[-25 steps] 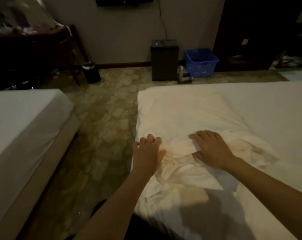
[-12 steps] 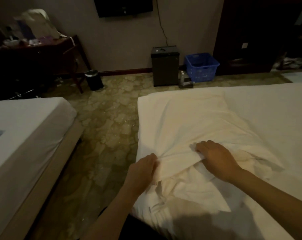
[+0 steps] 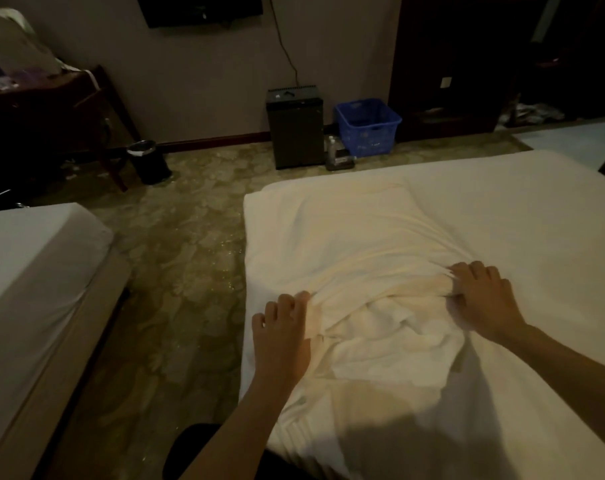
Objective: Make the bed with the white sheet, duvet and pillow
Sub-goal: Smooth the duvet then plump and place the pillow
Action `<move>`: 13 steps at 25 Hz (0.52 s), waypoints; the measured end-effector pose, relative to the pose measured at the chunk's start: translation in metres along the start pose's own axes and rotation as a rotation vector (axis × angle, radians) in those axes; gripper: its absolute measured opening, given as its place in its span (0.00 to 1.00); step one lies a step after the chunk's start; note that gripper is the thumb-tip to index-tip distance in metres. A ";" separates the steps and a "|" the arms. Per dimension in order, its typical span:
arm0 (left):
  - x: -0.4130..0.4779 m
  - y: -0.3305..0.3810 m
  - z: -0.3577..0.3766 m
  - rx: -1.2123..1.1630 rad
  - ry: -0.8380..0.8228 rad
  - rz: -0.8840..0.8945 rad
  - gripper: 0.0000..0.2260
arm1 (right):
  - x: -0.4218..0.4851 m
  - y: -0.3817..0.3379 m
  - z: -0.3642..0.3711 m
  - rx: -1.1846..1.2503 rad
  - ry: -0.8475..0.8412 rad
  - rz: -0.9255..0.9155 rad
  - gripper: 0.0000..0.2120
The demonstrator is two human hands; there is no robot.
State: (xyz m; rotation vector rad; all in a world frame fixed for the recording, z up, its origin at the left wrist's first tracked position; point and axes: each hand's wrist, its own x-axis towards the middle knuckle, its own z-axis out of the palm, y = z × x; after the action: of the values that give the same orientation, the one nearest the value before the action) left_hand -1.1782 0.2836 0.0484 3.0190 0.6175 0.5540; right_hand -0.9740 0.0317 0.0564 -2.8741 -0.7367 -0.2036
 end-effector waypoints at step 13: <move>-0.020 -0.057 -0.088 0.073 0.244 -0.150 0.13 | -0.037 0.052 -0.060 0.221 0.327 -0.275 0.15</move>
State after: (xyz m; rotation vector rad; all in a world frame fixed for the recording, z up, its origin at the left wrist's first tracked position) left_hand -1.2468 0.3229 0.1197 2.9601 0.8850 0.9180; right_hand -0.9861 -0.0419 0.1017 -2.4416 -1.0109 -0.5722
